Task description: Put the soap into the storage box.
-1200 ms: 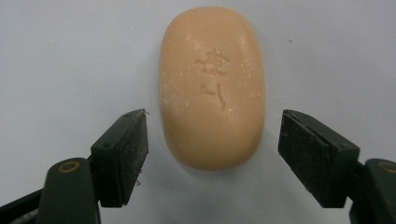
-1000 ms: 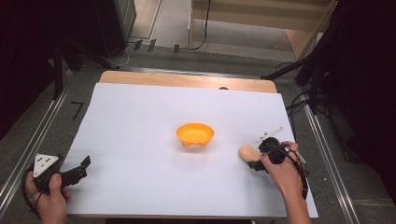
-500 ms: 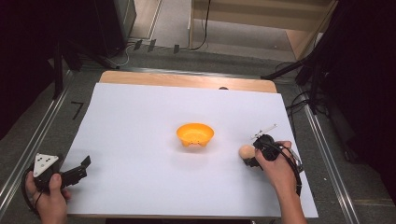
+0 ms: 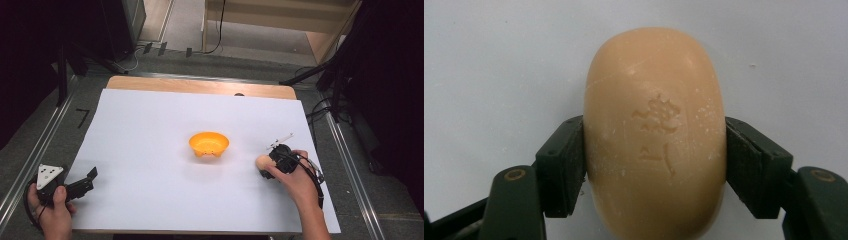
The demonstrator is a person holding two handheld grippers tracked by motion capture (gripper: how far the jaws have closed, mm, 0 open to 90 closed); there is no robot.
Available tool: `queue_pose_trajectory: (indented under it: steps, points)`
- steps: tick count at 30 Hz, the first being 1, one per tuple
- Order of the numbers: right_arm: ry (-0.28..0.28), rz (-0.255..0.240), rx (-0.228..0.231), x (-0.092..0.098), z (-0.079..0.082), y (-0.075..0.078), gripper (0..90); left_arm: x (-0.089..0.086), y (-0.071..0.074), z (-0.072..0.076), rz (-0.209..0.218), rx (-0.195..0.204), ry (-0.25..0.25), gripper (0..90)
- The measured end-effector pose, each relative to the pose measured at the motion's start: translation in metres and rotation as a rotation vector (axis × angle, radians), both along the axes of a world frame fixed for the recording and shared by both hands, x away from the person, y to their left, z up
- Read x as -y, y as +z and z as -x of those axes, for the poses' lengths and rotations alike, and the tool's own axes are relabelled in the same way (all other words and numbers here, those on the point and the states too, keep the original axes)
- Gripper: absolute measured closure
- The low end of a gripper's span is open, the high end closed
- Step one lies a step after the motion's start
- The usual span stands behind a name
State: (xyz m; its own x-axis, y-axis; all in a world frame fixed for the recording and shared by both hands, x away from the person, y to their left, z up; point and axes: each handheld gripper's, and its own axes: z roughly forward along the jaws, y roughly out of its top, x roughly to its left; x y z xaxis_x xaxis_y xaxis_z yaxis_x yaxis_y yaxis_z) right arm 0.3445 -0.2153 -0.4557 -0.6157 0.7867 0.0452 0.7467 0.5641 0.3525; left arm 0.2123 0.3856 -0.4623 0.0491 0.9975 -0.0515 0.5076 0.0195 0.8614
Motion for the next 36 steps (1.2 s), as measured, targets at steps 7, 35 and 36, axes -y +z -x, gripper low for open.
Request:
queue_pose_trajectory:
  steps: [7, 35, 36]
  points:
    - [-0.002, 0.022, -0.013, -0.004, -0.002, 0.000, 31.7, 0.000, 0.000, 0.000, -0.003, -0.002, 0.002, 6.8]
    - [0.177, 0.015, 0.009, -0.016, -0.014, 0.021, 33.1, 0.000, 0.000, -0.001, 0.006, -0.005, 0.003, 6.8]
    - [0.184, 0.016, 0.011, -0.018, -0.014, 0.024, 33.2, 0.000, 0.000, -0.001, 0.004, -0.006, 0.002, 6.8]
